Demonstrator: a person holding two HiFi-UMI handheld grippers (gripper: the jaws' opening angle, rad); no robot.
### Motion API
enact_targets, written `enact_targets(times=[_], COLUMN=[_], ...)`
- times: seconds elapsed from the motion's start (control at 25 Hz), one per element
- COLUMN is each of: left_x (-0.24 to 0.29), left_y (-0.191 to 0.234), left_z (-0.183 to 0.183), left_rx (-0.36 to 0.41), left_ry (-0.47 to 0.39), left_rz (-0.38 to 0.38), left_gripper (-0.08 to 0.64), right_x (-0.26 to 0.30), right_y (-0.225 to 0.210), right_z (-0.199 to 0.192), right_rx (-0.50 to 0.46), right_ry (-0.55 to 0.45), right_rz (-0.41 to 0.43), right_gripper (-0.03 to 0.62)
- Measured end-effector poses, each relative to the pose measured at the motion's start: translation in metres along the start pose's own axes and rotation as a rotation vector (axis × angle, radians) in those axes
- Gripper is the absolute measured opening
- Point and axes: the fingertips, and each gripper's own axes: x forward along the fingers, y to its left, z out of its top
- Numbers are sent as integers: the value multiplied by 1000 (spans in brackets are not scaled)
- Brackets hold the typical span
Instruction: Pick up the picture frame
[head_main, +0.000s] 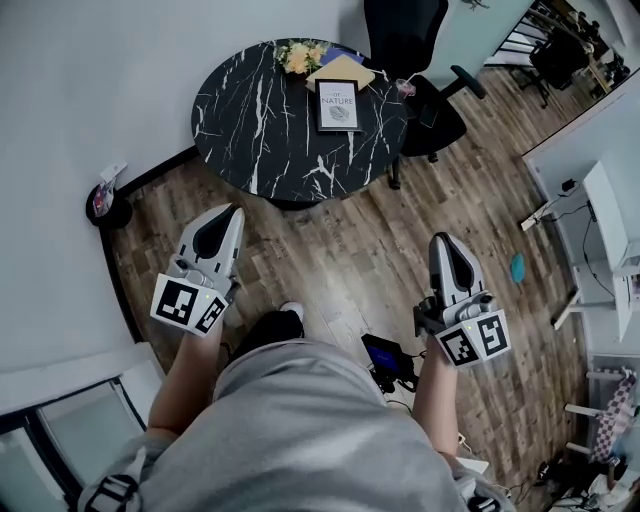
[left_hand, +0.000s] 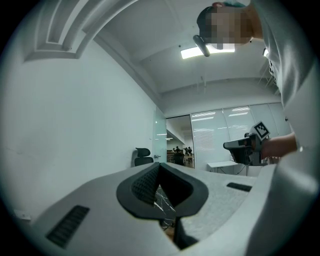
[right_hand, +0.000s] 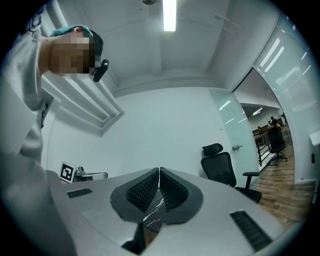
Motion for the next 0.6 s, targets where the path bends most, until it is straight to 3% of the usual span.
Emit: enact_targets(times=[0.6], left_x=[27], left_y=[58], left_z=[-9], left_rx=[-12], left_ry=[-1], left_rz=[-24], left_gripper=[6], right_x=[60], right_y=[-2], right_z=[-7], right_rx=[9], right_ry=[-14], right_rz=[-33], right_gripper=[26])
